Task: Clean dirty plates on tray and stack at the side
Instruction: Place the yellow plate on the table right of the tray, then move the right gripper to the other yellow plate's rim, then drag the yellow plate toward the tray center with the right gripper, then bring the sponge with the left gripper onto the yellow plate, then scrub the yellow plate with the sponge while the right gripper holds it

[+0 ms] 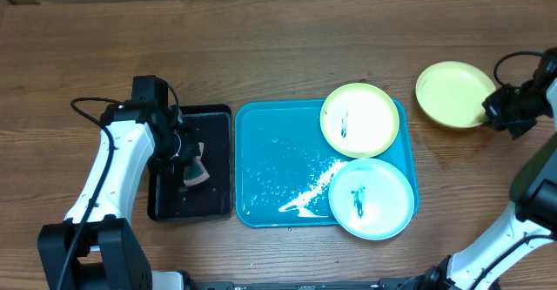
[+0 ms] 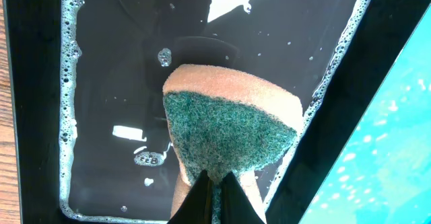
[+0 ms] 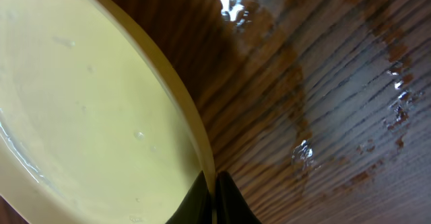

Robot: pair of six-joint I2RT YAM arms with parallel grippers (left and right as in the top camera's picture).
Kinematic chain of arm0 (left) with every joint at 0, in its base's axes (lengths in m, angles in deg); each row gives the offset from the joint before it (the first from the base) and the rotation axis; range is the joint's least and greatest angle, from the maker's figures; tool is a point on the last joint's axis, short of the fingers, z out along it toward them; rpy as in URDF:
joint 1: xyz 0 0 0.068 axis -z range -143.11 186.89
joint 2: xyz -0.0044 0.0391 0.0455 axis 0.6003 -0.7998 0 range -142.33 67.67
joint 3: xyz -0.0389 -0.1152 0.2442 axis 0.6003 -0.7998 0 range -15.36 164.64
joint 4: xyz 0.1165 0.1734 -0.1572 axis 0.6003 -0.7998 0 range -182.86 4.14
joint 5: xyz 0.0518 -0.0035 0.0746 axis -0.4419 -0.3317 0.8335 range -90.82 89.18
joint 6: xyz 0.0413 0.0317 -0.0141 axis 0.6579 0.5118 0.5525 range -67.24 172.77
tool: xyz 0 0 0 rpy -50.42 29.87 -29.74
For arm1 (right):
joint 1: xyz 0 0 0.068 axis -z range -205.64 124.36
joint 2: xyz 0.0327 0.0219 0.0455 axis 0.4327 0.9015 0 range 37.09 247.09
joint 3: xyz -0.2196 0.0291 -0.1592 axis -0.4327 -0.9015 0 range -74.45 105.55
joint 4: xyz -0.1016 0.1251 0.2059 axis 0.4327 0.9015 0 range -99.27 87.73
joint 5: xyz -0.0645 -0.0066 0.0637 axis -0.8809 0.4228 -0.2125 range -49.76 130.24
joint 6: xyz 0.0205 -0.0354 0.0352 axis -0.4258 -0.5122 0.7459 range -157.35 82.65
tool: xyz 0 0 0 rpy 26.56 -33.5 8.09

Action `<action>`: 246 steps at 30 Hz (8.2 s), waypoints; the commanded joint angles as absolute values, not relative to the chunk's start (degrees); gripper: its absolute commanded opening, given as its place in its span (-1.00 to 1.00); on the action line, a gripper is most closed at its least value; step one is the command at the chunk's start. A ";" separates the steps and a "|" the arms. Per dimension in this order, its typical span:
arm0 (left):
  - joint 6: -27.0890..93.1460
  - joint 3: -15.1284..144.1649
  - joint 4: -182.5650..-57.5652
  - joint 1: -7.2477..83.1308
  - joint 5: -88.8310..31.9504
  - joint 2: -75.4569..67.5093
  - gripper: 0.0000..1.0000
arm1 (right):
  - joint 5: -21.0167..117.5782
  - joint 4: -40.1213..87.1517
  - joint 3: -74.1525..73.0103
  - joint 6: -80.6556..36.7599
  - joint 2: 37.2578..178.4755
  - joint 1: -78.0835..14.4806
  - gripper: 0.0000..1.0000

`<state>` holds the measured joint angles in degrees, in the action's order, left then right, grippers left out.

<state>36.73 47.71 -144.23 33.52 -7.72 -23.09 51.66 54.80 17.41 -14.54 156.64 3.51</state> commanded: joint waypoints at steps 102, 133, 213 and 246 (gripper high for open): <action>39.53 47.84 -143.64 33.60 -8.35 -22.96 -0.92 | 64.31 44.22 2.26 -26.32 141.43 -39.35 -0.92; 40.36 47.86 -139.29 41.82 -11.22 -22.96 -0.92 | 54.08 43.44 -6.99 -16.53 141.73 -50.46 -0.92; 25.54 47.91 -143.86 71.85 20.72 -41.40 -0.91 | 57.62 39.44 -8.52 -13.10 141.73 -54.76 -0.92; 50.83 50.64 -140.08 71.02 -19.26 -41.40 -0.92 | 56.77 40.49 -8.52 -13.34 141.73 -54.78 -0.92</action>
<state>41.61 51.29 -139.73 70.37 -1.84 -39.37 55.35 41.36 -9.30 -13.14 142.48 -54.52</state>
